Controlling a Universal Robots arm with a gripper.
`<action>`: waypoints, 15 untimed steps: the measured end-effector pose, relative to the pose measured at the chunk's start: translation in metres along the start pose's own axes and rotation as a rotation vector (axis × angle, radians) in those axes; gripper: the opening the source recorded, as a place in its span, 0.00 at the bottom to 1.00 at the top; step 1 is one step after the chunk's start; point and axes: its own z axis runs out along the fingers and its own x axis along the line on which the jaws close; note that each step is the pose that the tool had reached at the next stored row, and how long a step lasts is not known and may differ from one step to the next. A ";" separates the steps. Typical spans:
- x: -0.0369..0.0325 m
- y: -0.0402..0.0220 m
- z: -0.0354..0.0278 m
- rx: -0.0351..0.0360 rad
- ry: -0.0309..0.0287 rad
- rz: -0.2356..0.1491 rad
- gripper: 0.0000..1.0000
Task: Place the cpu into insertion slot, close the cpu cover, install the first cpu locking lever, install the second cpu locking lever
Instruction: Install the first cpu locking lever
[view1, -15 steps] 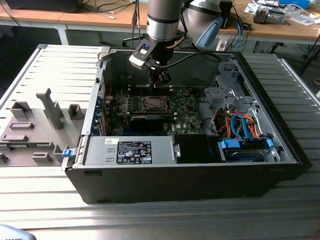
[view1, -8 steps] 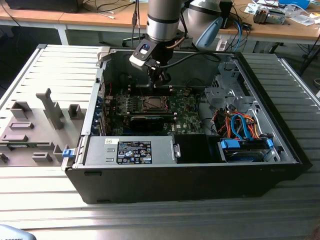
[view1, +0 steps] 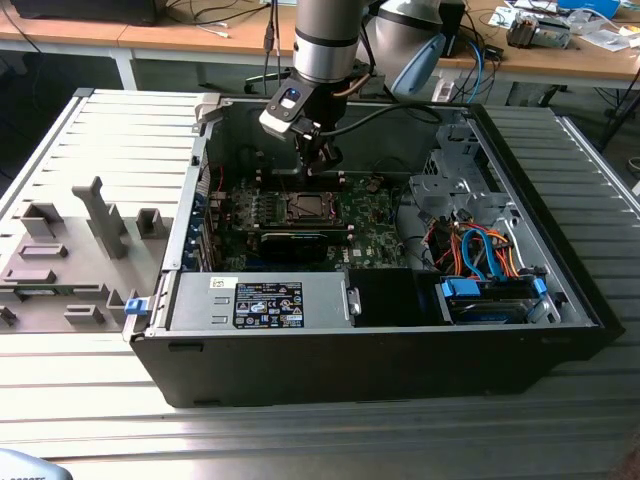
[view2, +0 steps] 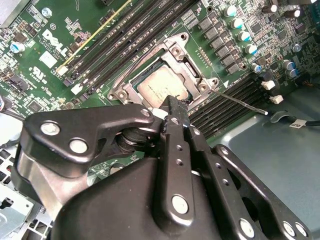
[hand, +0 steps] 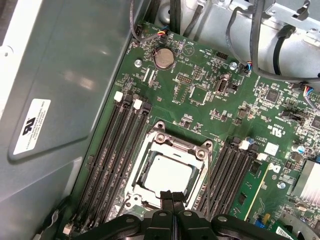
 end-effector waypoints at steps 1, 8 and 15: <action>0.0000 0.0000 0.0000 0.0000 0.0000 -0.001 0.11; 0.0000 0.0000 0.0000 -0.0002 -0.0005 -0.010 0.11; 0.0000 0.0000 0.0000 -0.0003 -0.0010 -0.020 0.11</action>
